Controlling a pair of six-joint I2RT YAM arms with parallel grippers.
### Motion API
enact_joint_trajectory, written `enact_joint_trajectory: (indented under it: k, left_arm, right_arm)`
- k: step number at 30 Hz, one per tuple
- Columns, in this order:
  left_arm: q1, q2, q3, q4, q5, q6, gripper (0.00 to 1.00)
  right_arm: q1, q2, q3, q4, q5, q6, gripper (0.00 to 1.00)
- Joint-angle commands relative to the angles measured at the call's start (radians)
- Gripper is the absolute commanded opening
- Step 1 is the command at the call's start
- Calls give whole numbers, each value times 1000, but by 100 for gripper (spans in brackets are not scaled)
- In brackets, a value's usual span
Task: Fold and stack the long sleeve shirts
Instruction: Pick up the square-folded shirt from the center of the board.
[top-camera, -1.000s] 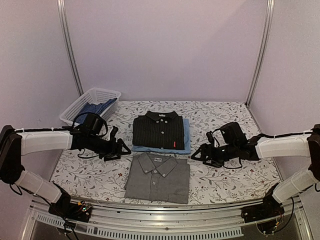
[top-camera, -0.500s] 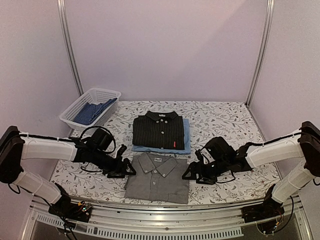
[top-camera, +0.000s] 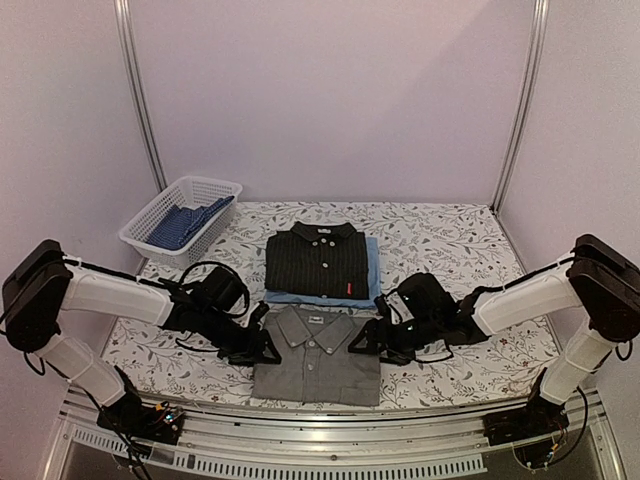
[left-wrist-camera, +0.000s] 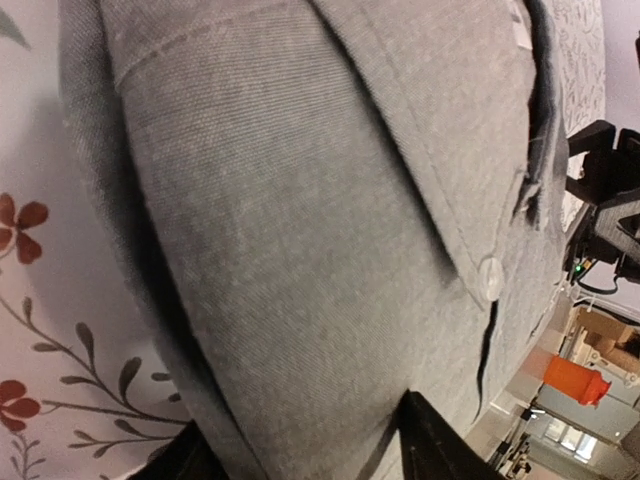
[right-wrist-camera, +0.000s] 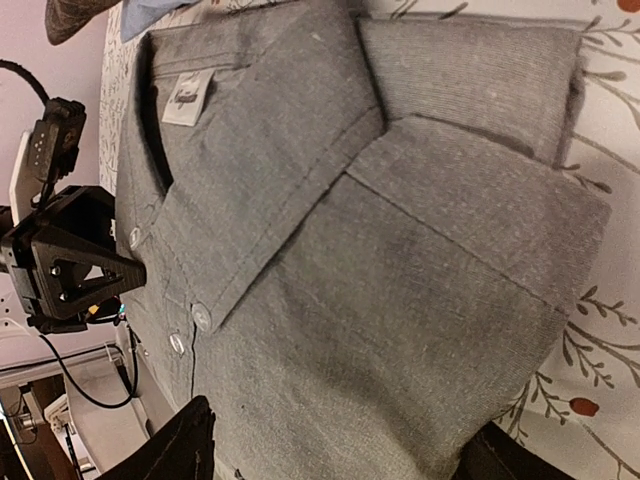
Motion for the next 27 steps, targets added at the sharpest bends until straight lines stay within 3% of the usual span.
enact_joint_trajectory:
  k: [1, 8, 15, 27]
  left_arm:
    - [-30, 15, 16, 15, -3, -38, 44]
    - [-44, -3, 29, 21, 4, -70, 4]
    - [-62, -27, 50, -6, -2, -80, 0]
    - [-99, -126, 85, -89, -40, -84, 0]
  right_arm:
    - [12, 47, 14, -61, 6, -3, 72]
    - [13, 54, 42, -84, 5, -18, 40]
    - [24, 45, 72, -111, 6, -35, 0]
    - [65, -47, 154, -238, 83, -56, 0]
